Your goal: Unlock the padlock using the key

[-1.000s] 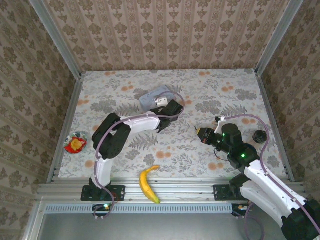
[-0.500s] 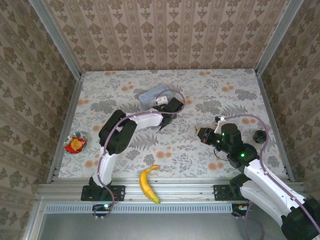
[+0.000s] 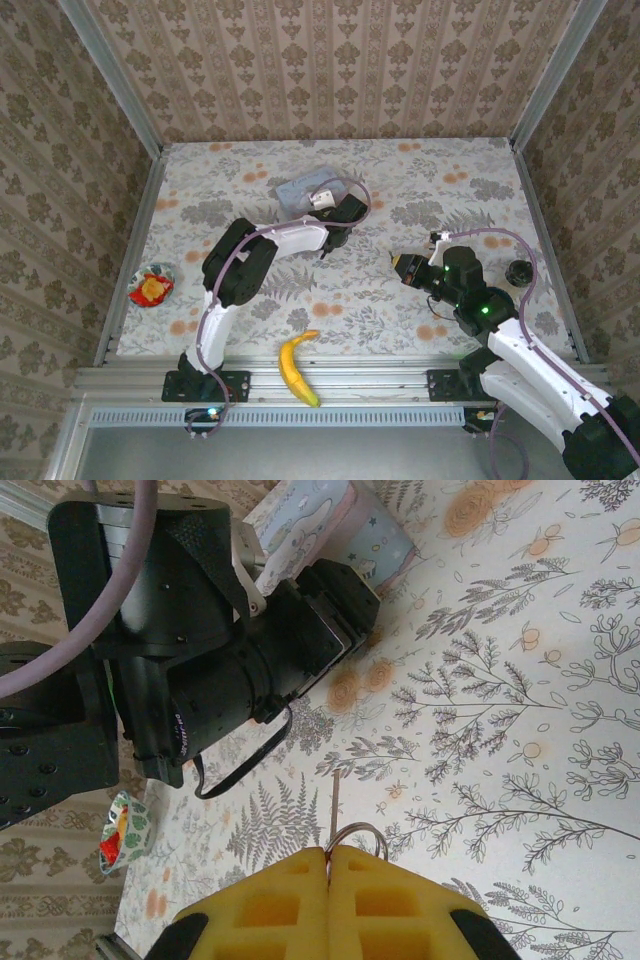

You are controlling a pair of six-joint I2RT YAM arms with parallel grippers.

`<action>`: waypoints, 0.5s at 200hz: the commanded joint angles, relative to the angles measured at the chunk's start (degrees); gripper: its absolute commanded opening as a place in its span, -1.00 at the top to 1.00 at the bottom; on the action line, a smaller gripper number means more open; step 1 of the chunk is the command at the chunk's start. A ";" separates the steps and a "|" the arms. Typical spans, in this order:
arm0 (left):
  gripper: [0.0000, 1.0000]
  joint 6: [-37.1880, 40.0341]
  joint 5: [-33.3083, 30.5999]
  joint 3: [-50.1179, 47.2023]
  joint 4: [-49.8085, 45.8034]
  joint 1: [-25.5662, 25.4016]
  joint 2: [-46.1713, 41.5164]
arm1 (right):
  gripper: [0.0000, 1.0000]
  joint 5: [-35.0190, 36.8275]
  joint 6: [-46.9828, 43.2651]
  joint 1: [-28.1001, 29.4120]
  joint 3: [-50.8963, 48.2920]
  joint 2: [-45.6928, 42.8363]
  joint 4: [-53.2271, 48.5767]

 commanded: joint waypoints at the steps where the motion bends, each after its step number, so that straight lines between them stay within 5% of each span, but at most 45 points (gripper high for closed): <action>1: -0.17 -0.88 -3.16 2.10 -1.97 0.41 1.87 | 1.00 0.45 0.70 -0.30 0.05 -0.14 1.29; 100: -0.10 0.14 -3.42 2.28 0.17 1.06 4.01 | 1.00 0.54 0.49 -0.30 -0.22 0.21 1.65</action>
